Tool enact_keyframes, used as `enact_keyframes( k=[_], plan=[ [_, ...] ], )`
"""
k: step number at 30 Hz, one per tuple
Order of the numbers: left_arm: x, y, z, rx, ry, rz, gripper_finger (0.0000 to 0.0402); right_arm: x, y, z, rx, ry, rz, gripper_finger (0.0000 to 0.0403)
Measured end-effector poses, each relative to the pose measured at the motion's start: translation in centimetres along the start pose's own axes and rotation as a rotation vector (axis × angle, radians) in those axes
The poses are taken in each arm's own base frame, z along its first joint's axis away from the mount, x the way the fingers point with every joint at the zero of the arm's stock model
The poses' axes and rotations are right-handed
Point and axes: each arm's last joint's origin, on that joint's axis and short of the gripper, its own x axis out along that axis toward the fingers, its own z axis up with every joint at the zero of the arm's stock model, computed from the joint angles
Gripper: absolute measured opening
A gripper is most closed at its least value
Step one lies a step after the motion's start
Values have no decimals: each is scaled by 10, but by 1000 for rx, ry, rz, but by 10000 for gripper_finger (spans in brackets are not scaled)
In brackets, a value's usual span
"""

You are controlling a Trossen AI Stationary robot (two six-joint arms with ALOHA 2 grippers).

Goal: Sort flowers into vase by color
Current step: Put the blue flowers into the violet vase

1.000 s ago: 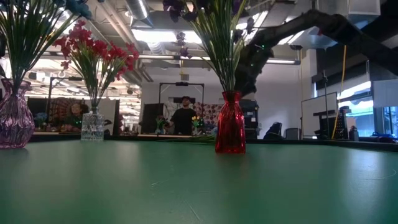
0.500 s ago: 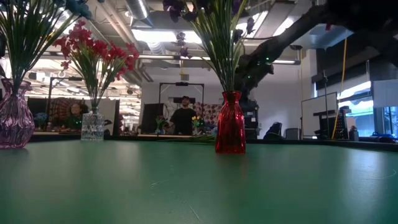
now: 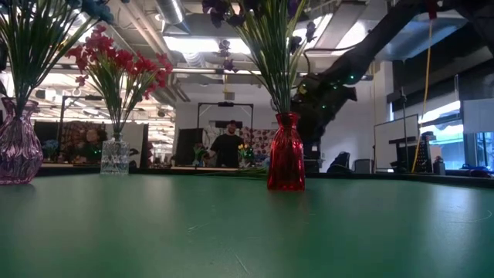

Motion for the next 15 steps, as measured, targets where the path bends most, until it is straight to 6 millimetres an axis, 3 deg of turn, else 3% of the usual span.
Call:
enact_keyframes(
  k=[4, 8, 15],
  plan=[
    [0, 0, 1, -1, -26, 15, 130, 15, 24, 8, -101, 20, -39, 150],
    [0, 1, 1, -1, -39, 22, 130, 23, 39, 18, -170, -3, -115, 195],
    [0, 1, 1, -26, -36, 20, 130, 45, 36, 10, -81, 25, -86, 270]
  ],
)
